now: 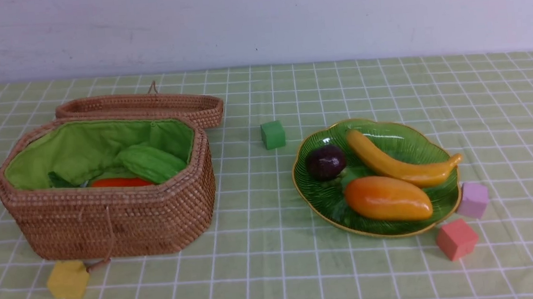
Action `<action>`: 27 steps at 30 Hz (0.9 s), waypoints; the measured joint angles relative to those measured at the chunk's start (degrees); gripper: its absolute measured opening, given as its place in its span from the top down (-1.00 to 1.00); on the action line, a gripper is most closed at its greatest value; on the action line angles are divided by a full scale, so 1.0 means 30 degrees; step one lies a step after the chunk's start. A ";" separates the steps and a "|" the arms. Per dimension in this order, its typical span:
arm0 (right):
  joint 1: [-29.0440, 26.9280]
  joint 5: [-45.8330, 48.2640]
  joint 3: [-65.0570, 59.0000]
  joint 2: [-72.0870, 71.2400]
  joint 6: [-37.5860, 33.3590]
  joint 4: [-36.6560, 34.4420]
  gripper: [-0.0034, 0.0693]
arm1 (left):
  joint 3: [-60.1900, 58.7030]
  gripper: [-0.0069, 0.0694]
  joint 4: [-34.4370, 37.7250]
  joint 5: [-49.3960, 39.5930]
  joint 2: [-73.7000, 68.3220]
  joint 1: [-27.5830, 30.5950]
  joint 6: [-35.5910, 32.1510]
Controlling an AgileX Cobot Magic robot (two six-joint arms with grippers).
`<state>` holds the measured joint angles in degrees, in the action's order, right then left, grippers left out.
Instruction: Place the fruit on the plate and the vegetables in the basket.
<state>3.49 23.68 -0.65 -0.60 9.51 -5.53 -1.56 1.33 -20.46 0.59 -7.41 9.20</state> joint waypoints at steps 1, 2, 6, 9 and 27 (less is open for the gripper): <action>0.0000 0.0000 0.0000 0.0000 0.0000 0.0000 0.86 | -0.0047 0.85 -0.0099 -0.0574 0.0000 0.0000 0.0579; 0.0000 0.0000 0.0000 0.0000 0.0000 0.0000 0.86 | -0.0047 0.85 -0.0100 -0.0607 0.0000 0.0000 0.0579; 0.0000 0.0000 0.0000 0.0000 0.0000 0.0000 0.85 | -0.0047 0.85 -0.0241 -0.0629 0.0000 0.0000 0.1613; 0.0000 0.0000 0.0000 0.0000 0.0000 0.0000 0.85 | -0.0047 0.85 -0.0241 -0.0629 0.0000 0.0000 0.1784; 0.0000 0.0000 0.0000 0.0000 0.0008 0.0020 0.80 | -0.0047 0.85 -0.0241 -0.0629 0.0000 0.0000 0.1840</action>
<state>3.49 23.68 -0.65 -0.60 9.53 -5.46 -1.70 0.60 -22.35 0.59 -7.41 14.72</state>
